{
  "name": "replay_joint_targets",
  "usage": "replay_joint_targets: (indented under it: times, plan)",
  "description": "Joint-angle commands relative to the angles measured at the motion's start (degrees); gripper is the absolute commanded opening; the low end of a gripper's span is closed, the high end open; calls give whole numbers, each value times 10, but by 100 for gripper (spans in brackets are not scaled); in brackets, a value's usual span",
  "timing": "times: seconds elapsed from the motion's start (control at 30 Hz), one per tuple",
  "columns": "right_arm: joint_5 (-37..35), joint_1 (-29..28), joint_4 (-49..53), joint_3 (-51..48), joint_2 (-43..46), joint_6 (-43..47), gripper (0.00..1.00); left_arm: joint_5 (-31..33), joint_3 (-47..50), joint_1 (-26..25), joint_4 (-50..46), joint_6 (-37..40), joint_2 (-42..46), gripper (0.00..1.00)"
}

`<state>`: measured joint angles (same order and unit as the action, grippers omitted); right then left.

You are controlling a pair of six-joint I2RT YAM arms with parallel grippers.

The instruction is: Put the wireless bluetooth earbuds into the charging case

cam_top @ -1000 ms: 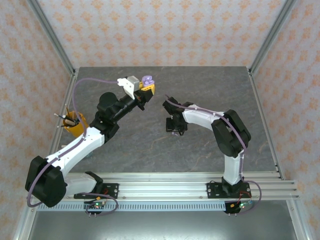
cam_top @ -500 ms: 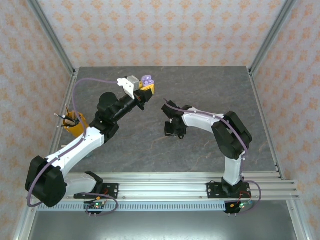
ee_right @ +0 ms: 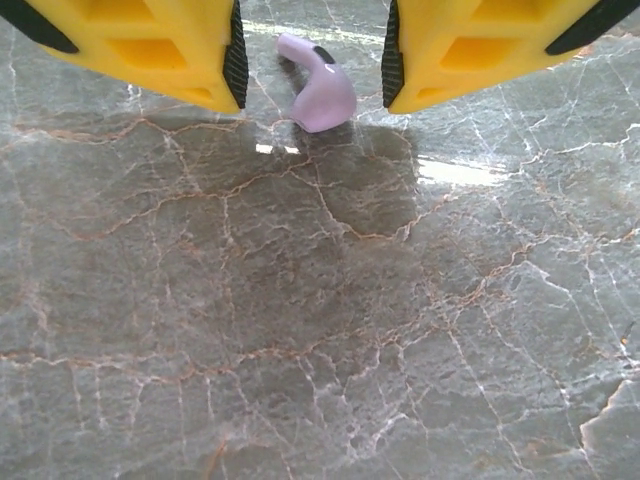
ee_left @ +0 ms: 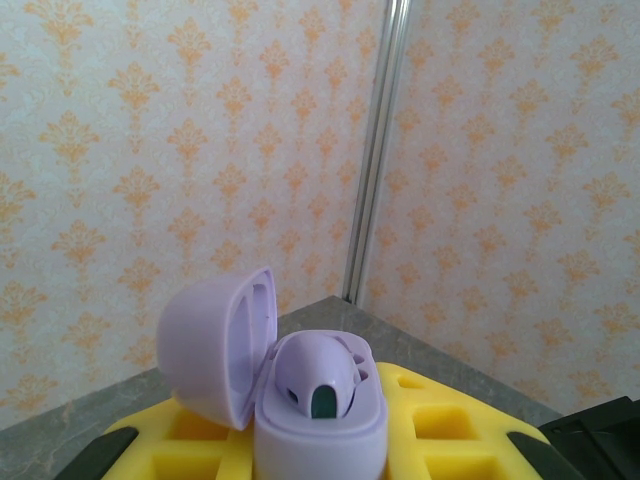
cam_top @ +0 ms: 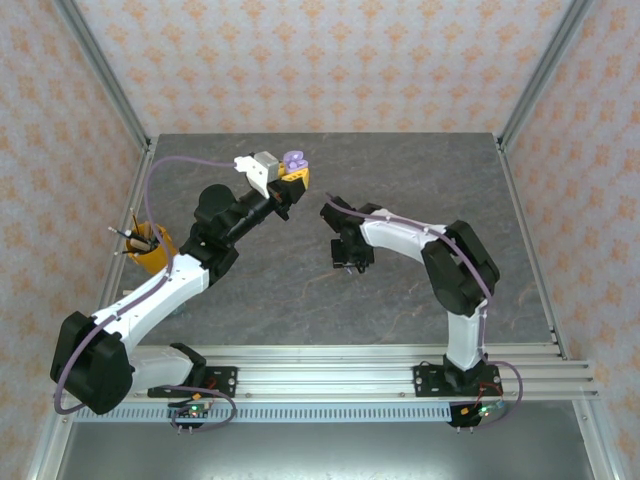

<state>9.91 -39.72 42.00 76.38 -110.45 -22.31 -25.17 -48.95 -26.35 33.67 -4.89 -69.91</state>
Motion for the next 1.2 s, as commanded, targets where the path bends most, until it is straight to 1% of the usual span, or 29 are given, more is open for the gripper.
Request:
replay_joint_targets:
  times: [0.0,0.37,0.8,1.07,1.13,1.17]
  plan:
    - [-9,-3,34,22,-21,26,41,5,3,2,19,3,-3,0]
    - [-20,-4,61,42,-54,50,35,6,-1,3,16,6,-4,0]
    - [-20,-4,75,43,-52,60,31,8,-3,2,23,4,-8,0]
    - [-21,-4,73,44,-57,56,25,8,-2,2,18,5,-7,0]
    - [-19,-4,73,42,-54,57,25,8,-2,2,17,5,-7,0]
    - [-17,-4,75,40,-52,57,27,8,-3,2,17,6,-7,0]
